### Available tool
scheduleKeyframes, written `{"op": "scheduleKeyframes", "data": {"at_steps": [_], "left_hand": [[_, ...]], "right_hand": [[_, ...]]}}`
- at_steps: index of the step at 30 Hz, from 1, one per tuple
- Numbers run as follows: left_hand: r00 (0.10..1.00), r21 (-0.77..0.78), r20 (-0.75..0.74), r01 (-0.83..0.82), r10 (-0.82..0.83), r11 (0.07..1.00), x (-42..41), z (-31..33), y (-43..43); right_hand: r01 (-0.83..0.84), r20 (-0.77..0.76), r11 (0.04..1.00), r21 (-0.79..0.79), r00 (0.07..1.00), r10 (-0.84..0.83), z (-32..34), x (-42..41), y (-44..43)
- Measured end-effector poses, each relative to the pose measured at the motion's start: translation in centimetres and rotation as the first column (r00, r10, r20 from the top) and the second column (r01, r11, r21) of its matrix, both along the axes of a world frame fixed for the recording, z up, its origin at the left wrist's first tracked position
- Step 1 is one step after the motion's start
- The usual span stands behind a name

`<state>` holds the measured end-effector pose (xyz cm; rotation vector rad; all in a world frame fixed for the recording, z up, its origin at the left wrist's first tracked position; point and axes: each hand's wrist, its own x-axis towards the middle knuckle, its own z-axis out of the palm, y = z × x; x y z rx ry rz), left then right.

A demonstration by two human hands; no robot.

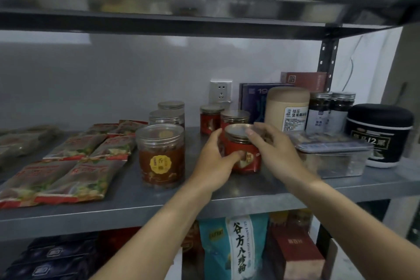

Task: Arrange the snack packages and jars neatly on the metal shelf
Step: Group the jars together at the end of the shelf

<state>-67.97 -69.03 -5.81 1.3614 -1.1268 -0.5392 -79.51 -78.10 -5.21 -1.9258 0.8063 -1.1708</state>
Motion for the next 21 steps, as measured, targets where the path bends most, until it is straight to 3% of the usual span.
{"op": "scheduleKeyframes", "data": {"at_steps": [8, 21], "left_hand": [[0.993, -0.022, -0.119, -0.020, 0.017, 1.000, 0.8, -1.2, -0.5], [0.995, -0.026, -0.102, -0.028, 0.026, 0.999, 1.0, -1.5, -0.4]], "right_hand": [[-0.130, 0.078, 0.990, -0.060, 0.988, 0.134, -1.9, -0.2, -0.7], [-0.149, 0.075, 0.986, -0.076, 0.985, 0.154, -1.8, -0.3, -0.3]]}}
